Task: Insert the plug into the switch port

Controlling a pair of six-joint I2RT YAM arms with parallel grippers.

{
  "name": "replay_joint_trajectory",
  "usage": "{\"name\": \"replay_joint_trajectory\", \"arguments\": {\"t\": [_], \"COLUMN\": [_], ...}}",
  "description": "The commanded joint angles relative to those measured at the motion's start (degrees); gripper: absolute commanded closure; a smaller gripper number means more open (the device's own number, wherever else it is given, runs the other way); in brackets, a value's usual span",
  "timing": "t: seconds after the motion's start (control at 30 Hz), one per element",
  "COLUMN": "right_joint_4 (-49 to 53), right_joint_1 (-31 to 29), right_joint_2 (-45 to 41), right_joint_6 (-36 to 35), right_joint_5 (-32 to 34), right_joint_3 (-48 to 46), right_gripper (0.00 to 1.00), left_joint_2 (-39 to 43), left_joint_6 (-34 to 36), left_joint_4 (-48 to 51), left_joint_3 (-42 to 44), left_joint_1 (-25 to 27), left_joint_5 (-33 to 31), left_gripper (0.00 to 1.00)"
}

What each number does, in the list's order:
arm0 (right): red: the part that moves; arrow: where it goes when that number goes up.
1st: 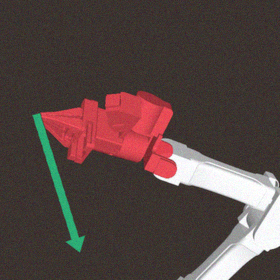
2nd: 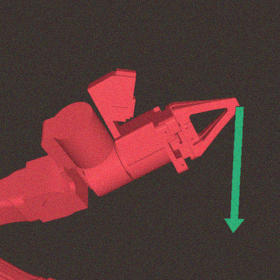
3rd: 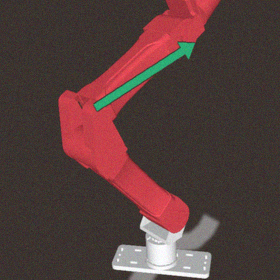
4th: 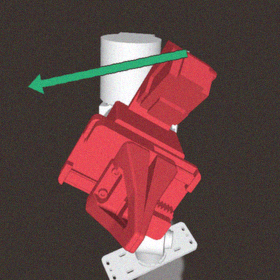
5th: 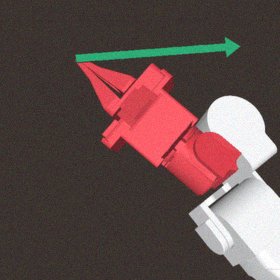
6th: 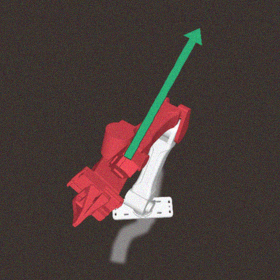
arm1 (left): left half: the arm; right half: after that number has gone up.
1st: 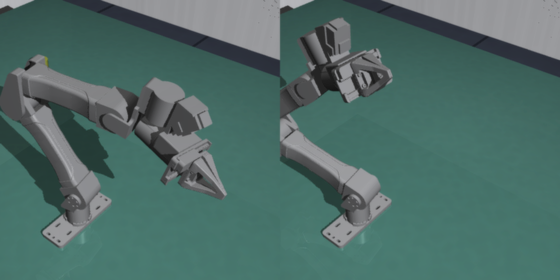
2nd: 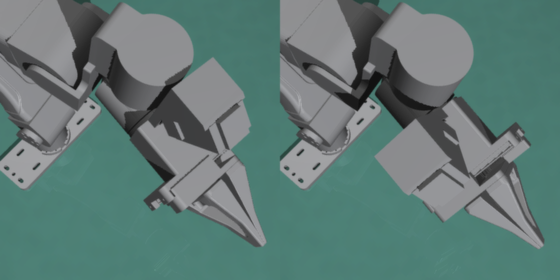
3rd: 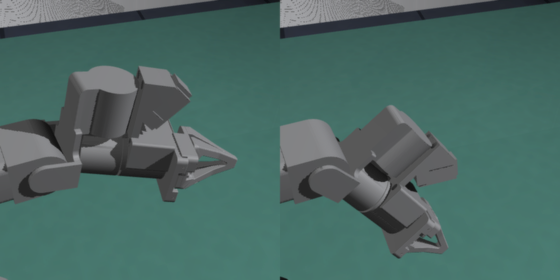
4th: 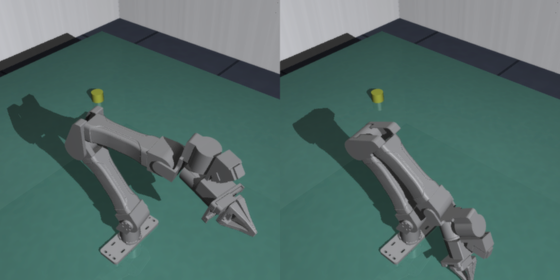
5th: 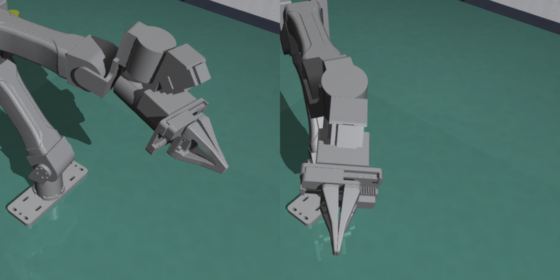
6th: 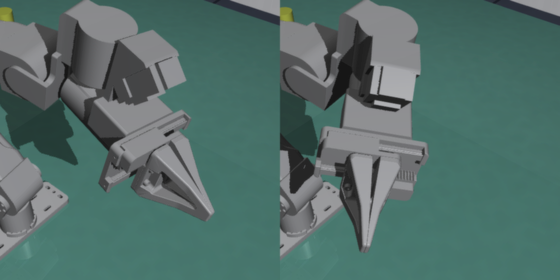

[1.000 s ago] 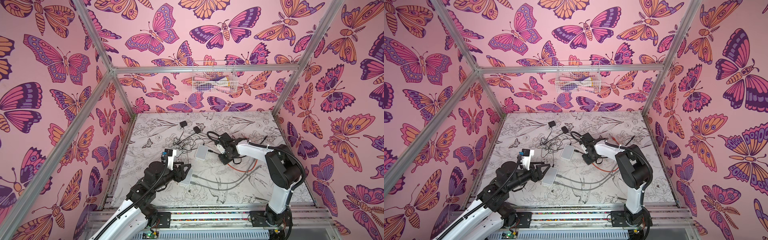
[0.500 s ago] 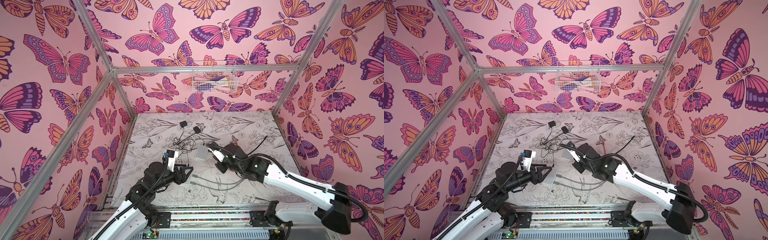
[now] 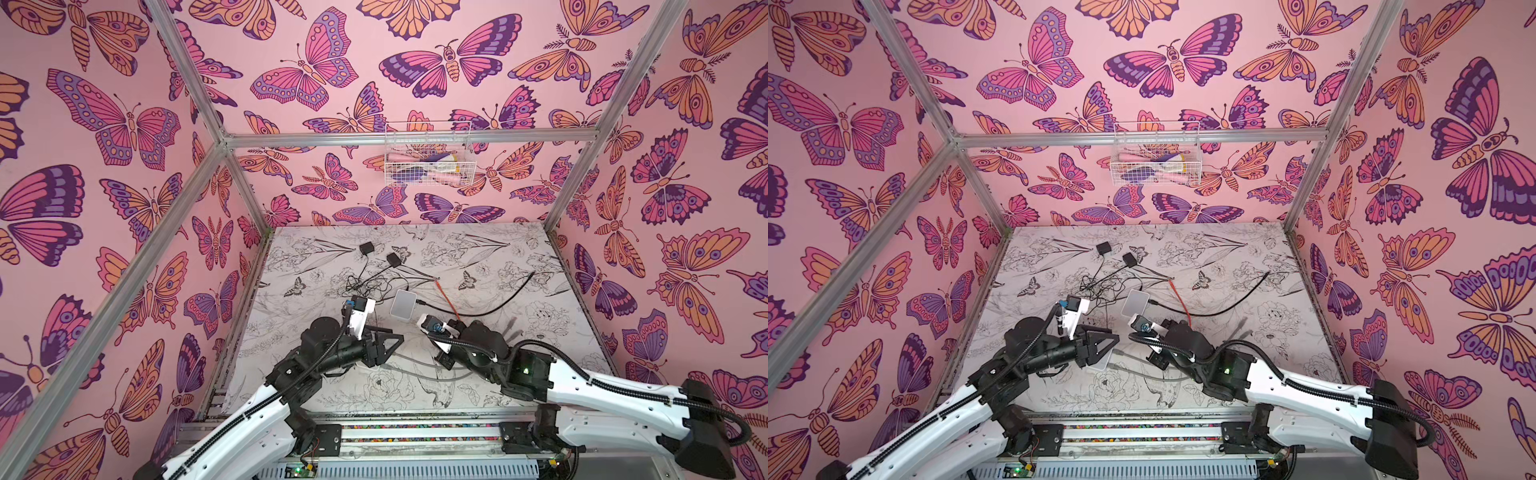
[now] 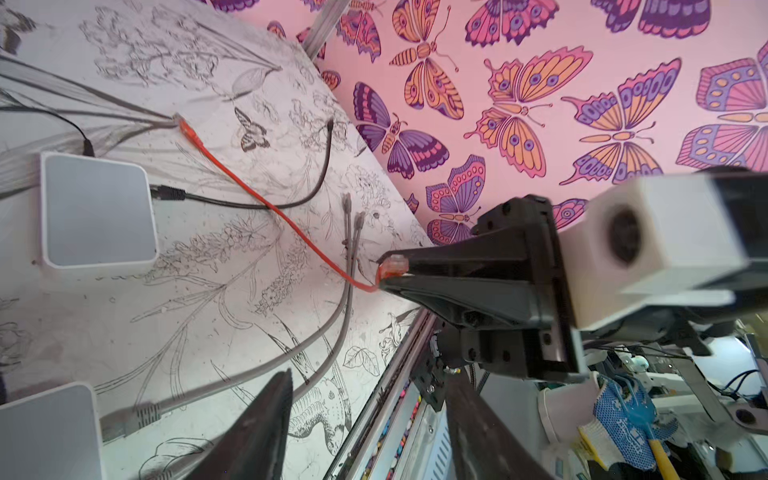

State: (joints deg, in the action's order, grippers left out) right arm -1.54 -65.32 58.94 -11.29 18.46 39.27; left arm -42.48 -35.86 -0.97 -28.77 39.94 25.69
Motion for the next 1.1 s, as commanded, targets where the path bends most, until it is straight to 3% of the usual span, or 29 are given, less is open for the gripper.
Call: {"name": "replay_joint_trajectory", "arguments": {"t": [0.0,0.27,0.73,0.87,1.0,1.07], "right_joint_4": [-4.24,-7.81,-10.08,-10.56,-12.14,-12.08], "right_joint_1": [-1.12,-3.62,-6.66,-6.93,-7.01,-7.04], "right_joint_2": [0.66,2.82,4.57,5.16,5.03,4.95], "right_joint_6": [-2.83,-5.91,-6.64,-6.22,-6.24,-6.5], "right_joint_5": [3.0,6.77,8.83,8.78,8.8,8.36], "right_joint_3": [-0.99,-2.79,-3.57,-3.52,-4.18,-4.03], "right_gripper": [1.0,1.0,1.0,1.0,1.0,1.0], "left_joint_2": [-1.4,-5.79,-15.22,-17.04,-17.18,-16.32], "left_joint_6": [2.11,2.11,1.58,1.26,0.43,-0.08], "left_joint_4": [-2.52,-7.17,-11.05,-11.13,-10.94,-10.83], "left_joint_3": [-1.2,-1.63,-3.97,-4.18,-3.17,-1.9], "left_joint_1": [2.4,3.56,3.56,3.56,3.56,3.6], "left_joint_5": [-1.83,-2.94,-4.87,-4.39,-3.3,-4.0], "left_gripper": [0.39,0.41,0.53,0.63,0.86,0.87]}}
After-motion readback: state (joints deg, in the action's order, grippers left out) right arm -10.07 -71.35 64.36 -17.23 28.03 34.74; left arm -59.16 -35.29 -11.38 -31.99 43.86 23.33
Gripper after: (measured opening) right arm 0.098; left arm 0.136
